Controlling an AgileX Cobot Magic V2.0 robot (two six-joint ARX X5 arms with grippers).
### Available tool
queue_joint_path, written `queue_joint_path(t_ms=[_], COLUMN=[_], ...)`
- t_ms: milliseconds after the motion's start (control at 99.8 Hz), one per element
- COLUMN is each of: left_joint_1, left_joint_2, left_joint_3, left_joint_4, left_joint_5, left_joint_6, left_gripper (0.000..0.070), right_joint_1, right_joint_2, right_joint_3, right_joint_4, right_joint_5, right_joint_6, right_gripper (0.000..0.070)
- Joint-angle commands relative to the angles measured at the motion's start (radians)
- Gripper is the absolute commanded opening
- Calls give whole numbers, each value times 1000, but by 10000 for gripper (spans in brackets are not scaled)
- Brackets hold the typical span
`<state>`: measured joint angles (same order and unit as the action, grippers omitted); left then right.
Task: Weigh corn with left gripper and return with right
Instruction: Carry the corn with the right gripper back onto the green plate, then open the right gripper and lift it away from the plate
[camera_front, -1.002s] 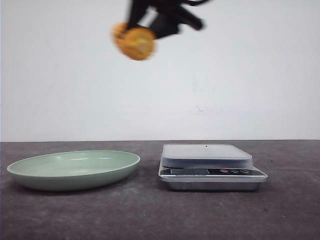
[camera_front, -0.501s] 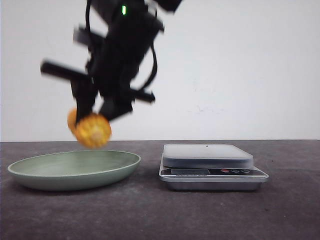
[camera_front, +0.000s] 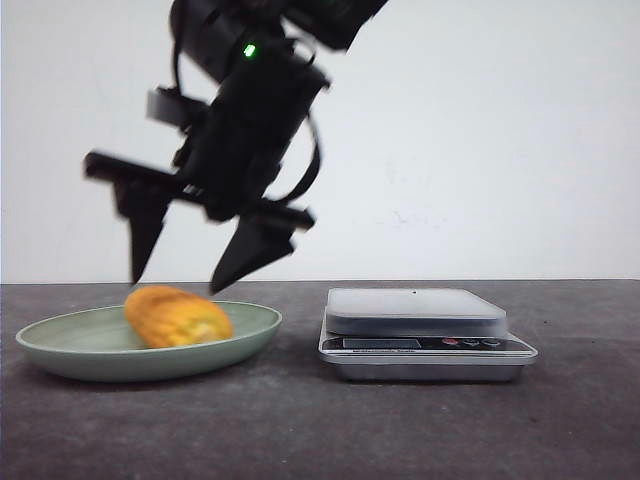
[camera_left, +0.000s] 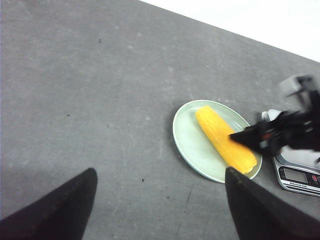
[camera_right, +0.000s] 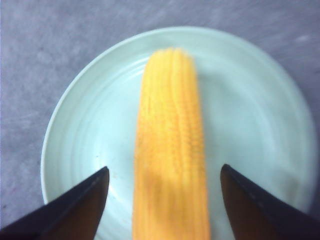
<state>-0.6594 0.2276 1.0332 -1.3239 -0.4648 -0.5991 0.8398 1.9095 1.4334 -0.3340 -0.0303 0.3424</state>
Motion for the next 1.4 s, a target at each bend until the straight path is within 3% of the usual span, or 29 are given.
queue_joint_path(t_ms=[0, 291, 411, 591, 772, 852, 932, 982, 1002, 1022, 1052, 1062, 1172, 1393], left_joint_1=[-6, -6, -7, -8, -8, -8, -8, -8, -8, -8, -8, -8, -8, -8], left_joint_2=[-2, -2, -2, 0, 0, 1, 3, 7, 8, 11, 15, 16, 43, 61], left_joint_3=[8, 8, 2, -26, -79, -93, -103, -109, -111, -114, -116, -117, -119, -119], left_joint_4=[23, 143, 230, 399, 503, 510, 521, 538, 542, 551, 558, 561, 587, 606], left_joint_5=[3, 3, 31, 95, 126, 130, 131, 140, 147, 159, 176, 181, 206, 241], left_joint_6=[16, 73, 100, 151, 172, 172, 172, 174, 178, 193, 211, 216, 221, 217], left_gripper=[465, 465, 465, 465, 460, 377, 290, 231, 180, 87, 0, 0, 8, 10], right_joint_1=[-40, -230, -286, -297, -280, -280, -280, -281, -281, -281, -281, -281, -281, -281], right_joint_2=[-85, -539, -742, -1008, -1192, -1270, -1344, -1385, -1401, -1416, -1436, -1442, -1493, -1514], right_joint_3=[22, 22, 22, 21, -7, -22, -46, -71, -82, -94, -112, -118, -182, -228], right_joint_4=[-23, -244, -372, -562, -686, -733, -774, -782, -782, -782, -782, -782, -770, -803], right_joint_5=[6, 5, -6, 56, 58, 82, 129, 138, 138, 139, 146, 150, 190, 187], right_joint_6=[-56, -174, -177, -185, -167, -154, -143, -139, -140, -140, -141, -142, -143, -138], right_gripper=[441, 440, 442, 464, 482, 476, 407, 322, 270, 200, 57, 2, 9, 9])
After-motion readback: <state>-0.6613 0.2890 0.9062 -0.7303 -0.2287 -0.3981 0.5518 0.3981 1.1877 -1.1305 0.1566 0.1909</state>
